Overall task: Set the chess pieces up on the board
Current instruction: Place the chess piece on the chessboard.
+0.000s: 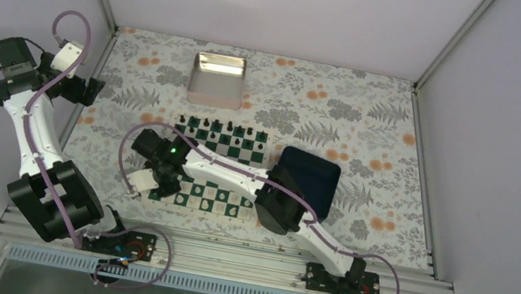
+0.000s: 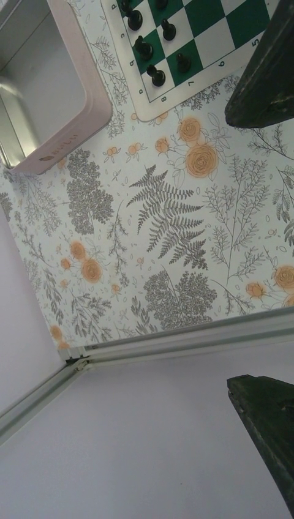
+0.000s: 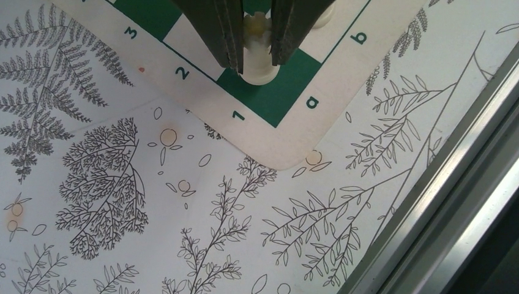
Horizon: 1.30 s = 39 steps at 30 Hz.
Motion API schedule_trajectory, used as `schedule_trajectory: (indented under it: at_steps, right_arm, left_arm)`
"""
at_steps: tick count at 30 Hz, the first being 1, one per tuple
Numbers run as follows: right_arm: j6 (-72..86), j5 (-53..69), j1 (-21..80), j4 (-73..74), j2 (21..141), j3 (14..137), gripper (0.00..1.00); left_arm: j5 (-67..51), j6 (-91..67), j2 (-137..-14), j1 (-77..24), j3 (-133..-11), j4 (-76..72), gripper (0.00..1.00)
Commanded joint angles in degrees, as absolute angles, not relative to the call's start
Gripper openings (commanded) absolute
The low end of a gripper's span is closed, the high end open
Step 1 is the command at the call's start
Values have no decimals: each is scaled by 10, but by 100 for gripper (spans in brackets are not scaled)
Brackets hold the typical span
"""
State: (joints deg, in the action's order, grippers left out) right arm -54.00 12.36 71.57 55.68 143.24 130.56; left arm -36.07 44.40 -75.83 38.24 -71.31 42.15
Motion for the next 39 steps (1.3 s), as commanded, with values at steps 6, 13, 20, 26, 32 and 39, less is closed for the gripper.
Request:
schedule_trajectory:
  at_steps: [6,13,20,26,32,39]
  right_arm:
    - [-542,123,719,542,1453,1303,13]
    - [-542,123,717,543,1451,1302,16]
    - [-543,123,716,545,1447,1294,21]
    - [-540,123,715,536,1439,1288,22]
    - [-534,152,710,535,1393,1284,26]
    - [-513,184,698,569,1287,1278,47]
  left_arm:
    - [-390,461,-755,388,-708,428,100]
    - [-396,462,-758,390,-706,429,100]
    - [-405,462,-759,390,-710,436,100]
    - [-407,463,-757,390,-710,438,100]
    - [-417,462,-757,390,-723,451,100]
    - [-433,459,-756,390,-753,473,100]
